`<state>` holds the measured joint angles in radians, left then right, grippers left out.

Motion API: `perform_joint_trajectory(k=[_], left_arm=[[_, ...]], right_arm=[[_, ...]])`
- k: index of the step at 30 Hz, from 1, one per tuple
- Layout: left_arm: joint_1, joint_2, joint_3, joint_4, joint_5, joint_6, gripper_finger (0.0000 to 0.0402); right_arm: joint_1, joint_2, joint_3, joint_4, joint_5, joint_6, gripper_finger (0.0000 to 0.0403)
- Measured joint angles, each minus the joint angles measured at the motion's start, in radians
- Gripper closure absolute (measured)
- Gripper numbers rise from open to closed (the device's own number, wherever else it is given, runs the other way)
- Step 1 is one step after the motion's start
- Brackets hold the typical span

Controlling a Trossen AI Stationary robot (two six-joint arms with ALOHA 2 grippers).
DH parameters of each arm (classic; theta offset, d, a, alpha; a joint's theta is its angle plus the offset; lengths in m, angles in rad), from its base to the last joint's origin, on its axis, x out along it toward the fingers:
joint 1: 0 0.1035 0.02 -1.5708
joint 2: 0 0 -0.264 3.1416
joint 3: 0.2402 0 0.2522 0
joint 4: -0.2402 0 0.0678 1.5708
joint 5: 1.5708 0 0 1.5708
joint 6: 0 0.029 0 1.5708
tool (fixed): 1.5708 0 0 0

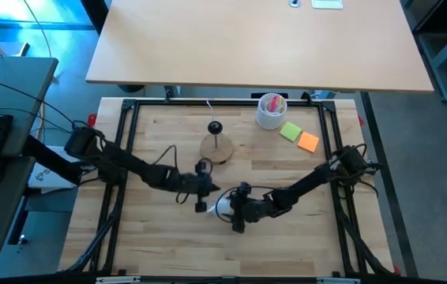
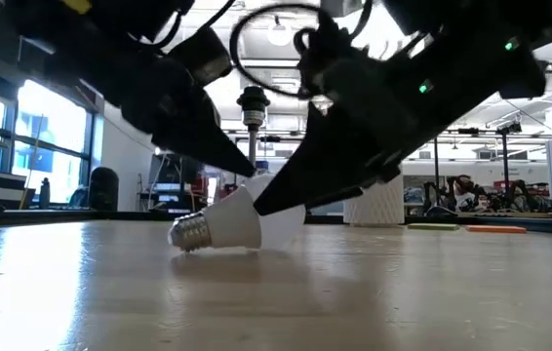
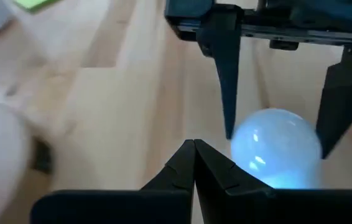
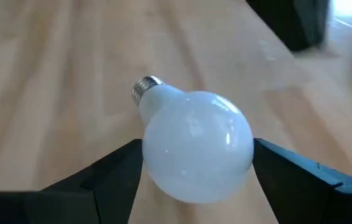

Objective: Screw lightbulb
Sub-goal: Insert the light bulb into the lamp

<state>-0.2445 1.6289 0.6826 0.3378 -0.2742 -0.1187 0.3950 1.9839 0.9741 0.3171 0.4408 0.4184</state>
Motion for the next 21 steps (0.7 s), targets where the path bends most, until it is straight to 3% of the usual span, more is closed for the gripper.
perform_joint_trajectory(k=[9, 16, 21], left_arm=[[-0.083, -0.124, 0.000, -0.214, 0.007, -0.041, 0.0401], [-0.137, -0.025, -0.001, -0.207, -0.143, -0.115, 0.0398], [-0.112, 0.090, -0.001, -0.086, -0.196, -0.110, 0.0355]], right_arm=[[-0.035, -0.001, 0.000, -0.088, 0.112, 0.148, 0.0110], [-0.034, -0.001, 0.000, -0.111, 0.150, 0.214, 0.0110], [-0.028, -0.001, 0.000, -0.118, 0.150, 0.214, 0.0110]])
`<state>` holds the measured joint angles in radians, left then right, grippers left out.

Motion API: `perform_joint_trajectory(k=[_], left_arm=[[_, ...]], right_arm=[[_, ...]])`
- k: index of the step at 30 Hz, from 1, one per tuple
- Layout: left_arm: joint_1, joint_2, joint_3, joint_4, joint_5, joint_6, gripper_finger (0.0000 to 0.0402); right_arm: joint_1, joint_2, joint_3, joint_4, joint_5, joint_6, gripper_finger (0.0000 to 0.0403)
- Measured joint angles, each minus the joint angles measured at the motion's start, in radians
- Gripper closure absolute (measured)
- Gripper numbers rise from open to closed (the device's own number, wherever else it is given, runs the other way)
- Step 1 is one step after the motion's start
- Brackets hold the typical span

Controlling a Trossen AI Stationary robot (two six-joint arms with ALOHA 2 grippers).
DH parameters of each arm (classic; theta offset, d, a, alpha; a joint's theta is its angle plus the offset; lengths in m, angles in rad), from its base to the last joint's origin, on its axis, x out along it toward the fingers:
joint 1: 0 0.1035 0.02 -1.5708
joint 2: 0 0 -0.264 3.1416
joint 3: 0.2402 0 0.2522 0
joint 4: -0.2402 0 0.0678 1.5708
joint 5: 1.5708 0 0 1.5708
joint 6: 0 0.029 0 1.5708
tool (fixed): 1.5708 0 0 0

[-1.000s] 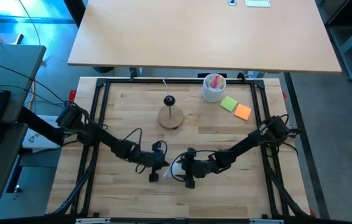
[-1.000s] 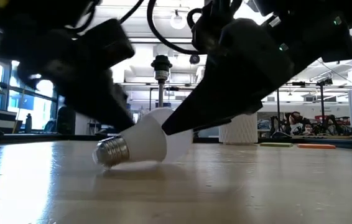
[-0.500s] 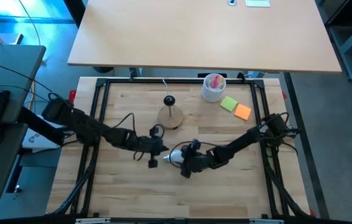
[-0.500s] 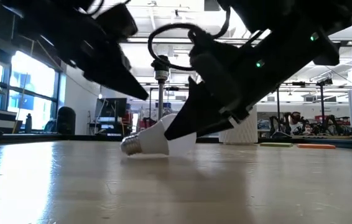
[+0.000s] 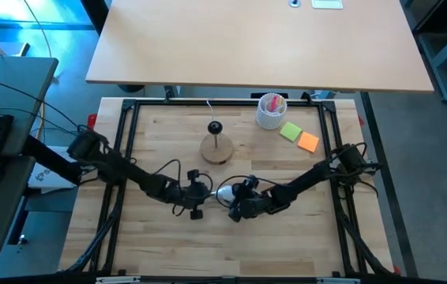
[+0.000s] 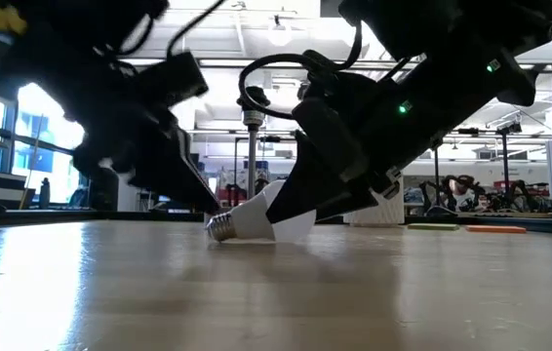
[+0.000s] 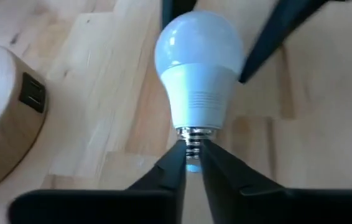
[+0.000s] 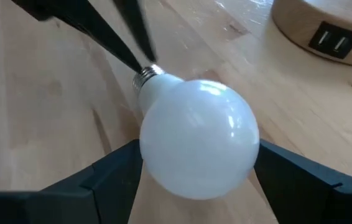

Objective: Screw lightbulb
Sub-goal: Insert the light bulb into the lamp

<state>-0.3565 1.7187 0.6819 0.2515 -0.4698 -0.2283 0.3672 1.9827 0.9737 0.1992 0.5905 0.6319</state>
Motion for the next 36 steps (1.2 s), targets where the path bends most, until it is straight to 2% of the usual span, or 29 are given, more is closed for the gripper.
perform_joint_trajectory(k=[6, 11, 28, 30, 36], left_arm=[[0.027, 0.048, 0.004, 0.053, 0.024, -0.045, 0.0277], [0.030, 0.048, 0.001, 0.044, 0.078, 0.043, 0.0240], [0.062, 0.051, 0.000, 0.063, 0.072, 0.143, 0.0233], [0.075, 0.051, 0.000, 0.088, 0.095, 0.175, 0.0233], [0.126, 0.051, 0.000, 0.120, 0.250, 0.250, 0.0234]], right_arm=[[-0.001, 0.000, -0.002, -0.036, -0.017, 0.042, 0.0110], [0.001, 0.000, -0.002, -0.043, -0.040, 0.042, 0.0110], [0.000, 0.000, -0.001, -0.049, -0.050, 0.044, 0.0110], [0.000, 0.000, -0.001, -0.049, -0.055, 0.041, 0.0110], [0.000, 0.000, -0.001, -0.046, -0.077, 0.004, 0.0110]])
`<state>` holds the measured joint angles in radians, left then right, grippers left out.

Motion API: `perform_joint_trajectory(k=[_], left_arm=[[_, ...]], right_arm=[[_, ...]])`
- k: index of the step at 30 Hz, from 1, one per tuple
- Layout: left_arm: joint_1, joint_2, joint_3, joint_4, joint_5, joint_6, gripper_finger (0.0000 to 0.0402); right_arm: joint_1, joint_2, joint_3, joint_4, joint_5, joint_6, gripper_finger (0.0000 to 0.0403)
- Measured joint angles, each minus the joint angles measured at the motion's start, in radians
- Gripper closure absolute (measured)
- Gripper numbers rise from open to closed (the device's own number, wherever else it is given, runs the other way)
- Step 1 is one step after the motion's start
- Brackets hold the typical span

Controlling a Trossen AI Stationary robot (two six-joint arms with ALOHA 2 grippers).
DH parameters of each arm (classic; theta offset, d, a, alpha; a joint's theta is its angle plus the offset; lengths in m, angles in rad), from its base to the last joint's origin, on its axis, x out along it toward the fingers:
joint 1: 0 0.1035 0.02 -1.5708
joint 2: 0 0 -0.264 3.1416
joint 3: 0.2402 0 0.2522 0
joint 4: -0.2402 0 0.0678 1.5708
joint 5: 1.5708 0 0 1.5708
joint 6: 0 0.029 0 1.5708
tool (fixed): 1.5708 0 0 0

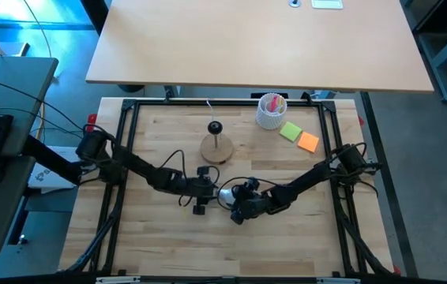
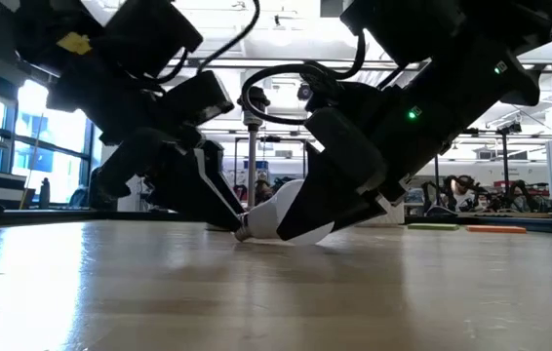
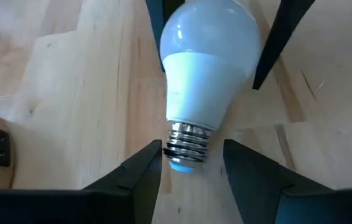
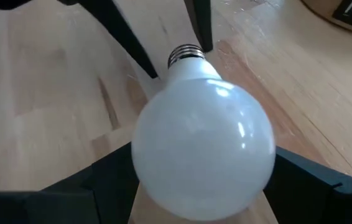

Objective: Screw lightbulb
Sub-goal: Insert the light bulb into the lamp

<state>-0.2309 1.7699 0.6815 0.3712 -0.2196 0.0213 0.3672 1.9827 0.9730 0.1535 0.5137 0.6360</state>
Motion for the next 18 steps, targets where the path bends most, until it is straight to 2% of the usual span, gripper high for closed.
perform_joint_trajectory(k=[7, 14, 18], left_arm=[[0.029, 0.056, 0.000, 0.071, 0.080, 0.023, 0.0254], [0.024, 0.086, 0.001, 0.131, 0.084, 0.018, 0.0303], [0.013, 0.062, 0.001, 0.121, 0.084, 0.030, 0.0306]], right_arm=[[0.000, 0.000, 0.000, 0.019, 0.000, -0.043, 0.0110], [0.006, 0.000, 0.000, 0.038, 0.002, -0.061, 0.0110], [0.024, -0.004, 0.000, 0.037, 0.022, -0.072, 0.0110]])
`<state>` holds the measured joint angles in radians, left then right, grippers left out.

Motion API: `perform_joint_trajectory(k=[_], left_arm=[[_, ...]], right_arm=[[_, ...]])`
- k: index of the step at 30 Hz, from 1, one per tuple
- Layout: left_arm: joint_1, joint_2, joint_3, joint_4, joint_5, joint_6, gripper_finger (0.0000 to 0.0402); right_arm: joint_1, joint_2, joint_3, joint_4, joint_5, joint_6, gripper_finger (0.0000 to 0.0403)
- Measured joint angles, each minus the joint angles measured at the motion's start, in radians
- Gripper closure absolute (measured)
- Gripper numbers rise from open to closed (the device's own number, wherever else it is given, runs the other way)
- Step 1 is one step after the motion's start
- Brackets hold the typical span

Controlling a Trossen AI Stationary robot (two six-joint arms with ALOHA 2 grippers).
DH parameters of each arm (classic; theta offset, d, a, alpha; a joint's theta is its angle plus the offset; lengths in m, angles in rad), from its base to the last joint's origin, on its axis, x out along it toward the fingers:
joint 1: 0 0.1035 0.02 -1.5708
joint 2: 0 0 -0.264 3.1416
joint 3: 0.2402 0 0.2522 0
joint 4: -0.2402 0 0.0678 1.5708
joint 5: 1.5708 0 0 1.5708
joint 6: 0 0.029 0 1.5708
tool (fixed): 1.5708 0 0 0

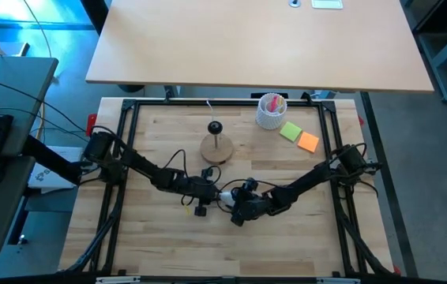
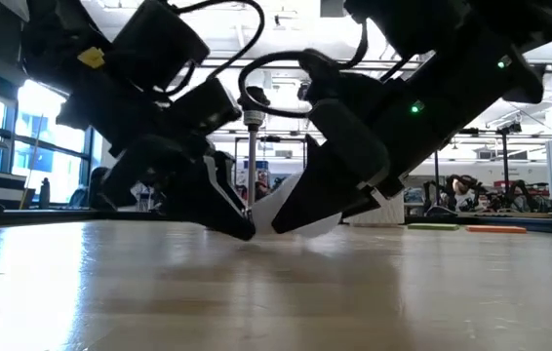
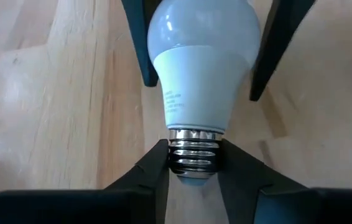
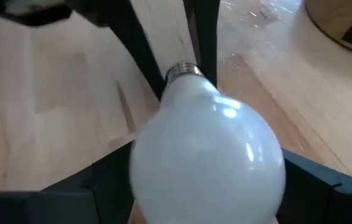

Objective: Screw lightbulb
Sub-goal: Insert the light bulb into the lamp

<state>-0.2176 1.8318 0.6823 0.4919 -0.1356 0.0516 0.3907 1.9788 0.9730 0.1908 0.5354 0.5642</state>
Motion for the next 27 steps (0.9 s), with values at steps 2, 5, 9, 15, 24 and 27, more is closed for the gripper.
perform_joint_trajectory(k=[2, 5, 9, 15, 24, 27], left_arm=[[-0.004, -0.014, 0.000, -0.003, 0.000, 0.003, 0.0306], [-0.011, -0.025, 0.000, -0.017, -0.007, 0.003, 0.0306], [-0.025, -0.046, 0.002, -0.015, -0.031, 0.002, 0.0306], [-0.042, -0.109, 0.005, 0.018, -0.056, 0.003, 0.0306], [-0.050, -0.161, -0.002, 0.300, -0.034, 0.057, 0.0306], [-0.061, -0.161, -0.002, 0.393, -0.033, 0.081, 0.0306]], right_arm=[[0.013, -0.008, 0.000, 0.001, 0.034, -0.005, 0.0110], [0.037, -0.030, 0.000, 0.004, 0.104, -0.023, 0.0110], [0.077, -0.061, 0.000, 0.000, 0.203, -0.047, 0.0110], [0.158, -0.141, 0.000, 0.050, 0.384, -0.125, 0.0109], [0.215, -0.247, 0.000, 0.261, 0.533, -0.363, 0.0109], [0.223, -0.257, 0.000, 0.394, 0.533, -0.478, 0.0109]])
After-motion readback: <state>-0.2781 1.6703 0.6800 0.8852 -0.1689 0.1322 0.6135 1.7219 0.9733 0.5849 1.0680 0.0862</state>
